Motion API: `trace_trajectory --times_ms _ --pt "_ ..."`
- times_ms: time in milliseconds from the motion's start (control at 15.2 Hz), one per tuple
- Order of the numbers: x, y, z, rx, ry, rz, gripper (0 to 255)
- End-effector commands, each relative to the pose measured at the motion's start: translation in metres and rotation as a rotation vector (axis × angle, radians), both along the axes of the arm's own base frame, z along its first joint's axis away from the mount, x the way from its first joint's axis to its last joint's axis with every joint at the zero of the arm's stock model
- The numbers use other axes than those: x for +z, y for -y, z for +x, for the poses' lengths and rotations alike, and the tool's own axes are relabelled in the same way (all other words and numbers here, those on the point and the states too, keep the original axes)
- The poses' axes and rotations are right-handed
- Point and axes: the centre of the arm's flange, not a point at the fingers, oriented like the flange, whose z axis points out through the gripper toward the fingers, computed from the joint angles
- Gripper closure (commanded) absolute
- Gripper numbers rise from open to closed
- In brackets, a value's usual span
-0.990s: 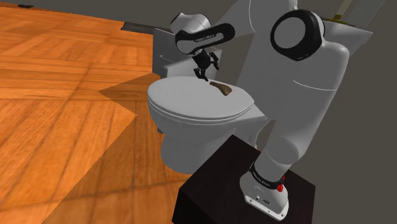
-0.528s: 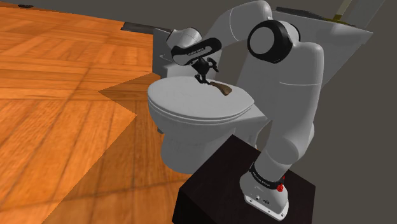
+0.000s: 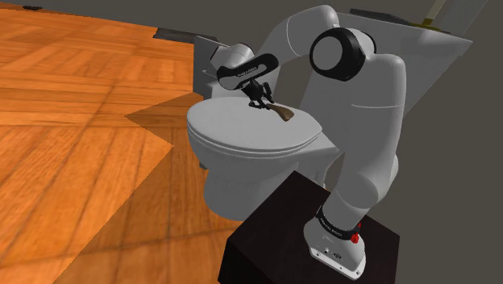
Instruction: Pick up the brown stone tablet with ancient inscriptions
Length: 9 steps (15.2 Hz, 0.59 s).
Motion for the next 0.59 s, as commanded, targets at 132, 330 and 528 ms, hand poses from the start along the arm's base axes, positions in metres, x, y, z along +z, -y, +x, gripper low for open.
trace_trajectory --times_ms 132,330,528 --pt "-0.0006 -0.0002 -0.0001 0.000 0.000 0.000 255" --pt "-0.0006 -0.0003 0.0000 0.000 0.000 0.000 255" --pt "0.0056 0.0005 0.0002 0.000 0.000 0.000 255"
